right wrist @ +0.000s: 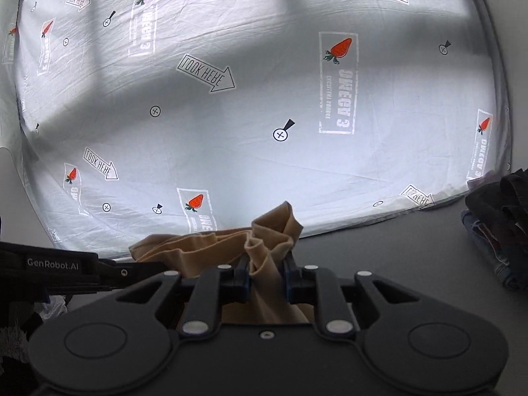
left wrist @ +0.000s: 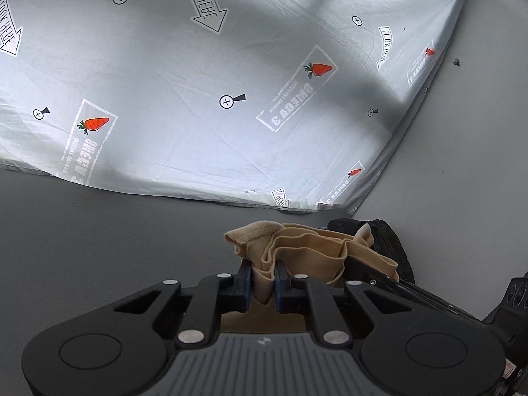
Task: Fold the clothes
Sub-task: 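Carry the bundle with both grippers onto the dark clothes stack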
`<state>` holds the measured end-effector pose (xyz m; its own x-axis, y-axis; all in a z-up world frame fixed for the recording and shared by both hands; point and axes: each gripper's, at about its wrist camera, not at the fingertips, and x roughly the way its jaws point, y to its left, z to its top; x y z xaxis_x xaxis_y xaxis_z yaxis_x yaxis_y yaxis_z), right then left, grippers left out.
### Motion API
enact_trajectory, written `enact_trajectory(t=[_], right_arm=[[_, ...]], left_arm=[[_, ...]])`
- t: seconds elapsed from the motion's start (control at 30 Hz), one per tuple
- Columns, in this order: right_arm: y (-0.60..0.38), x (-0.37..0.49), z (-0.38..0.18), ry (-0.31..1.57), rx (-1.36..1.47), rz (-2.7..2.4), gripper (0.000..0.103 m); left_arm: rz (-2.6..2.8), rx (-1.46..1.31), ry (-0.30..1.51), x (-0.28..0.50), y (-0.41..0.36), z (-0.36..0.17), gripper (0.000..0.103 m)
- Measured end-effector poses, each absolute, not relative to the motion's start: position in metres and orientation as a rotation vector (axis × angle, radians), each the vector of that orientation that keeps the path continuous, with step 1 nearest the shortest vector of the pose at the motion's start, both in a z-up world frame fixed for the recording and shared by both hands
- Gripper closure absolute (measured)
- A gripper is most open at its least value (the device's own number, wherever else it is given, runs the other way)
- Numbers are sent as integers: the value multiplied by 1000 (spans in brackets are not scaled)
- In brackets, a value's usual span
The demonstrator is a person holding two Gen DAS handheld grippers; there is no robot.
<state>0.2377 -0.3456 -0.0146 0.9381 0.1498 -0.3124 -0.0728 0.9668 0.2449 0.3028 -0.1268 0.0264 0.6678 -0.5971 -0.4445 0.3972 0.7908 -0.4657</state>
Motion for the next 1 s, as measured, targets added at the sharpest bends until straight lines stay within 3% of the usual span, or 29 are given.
enact_trajectory(t=[0.33, 0.6, 1.0], right_arm=[[-427, 174, -11, 303, 378, -121, 84], [-472, 132, -19, 380, 484, -293, 84], [-613, 134, -42, 396, 603, -267, 84]], left_arm=[[-763, -300, 702, 290, -220, 32, 89], [-905, -376, 819, 293, -280, 1, 89], [-863, -443, 786, 295, -407, -21, 89]])
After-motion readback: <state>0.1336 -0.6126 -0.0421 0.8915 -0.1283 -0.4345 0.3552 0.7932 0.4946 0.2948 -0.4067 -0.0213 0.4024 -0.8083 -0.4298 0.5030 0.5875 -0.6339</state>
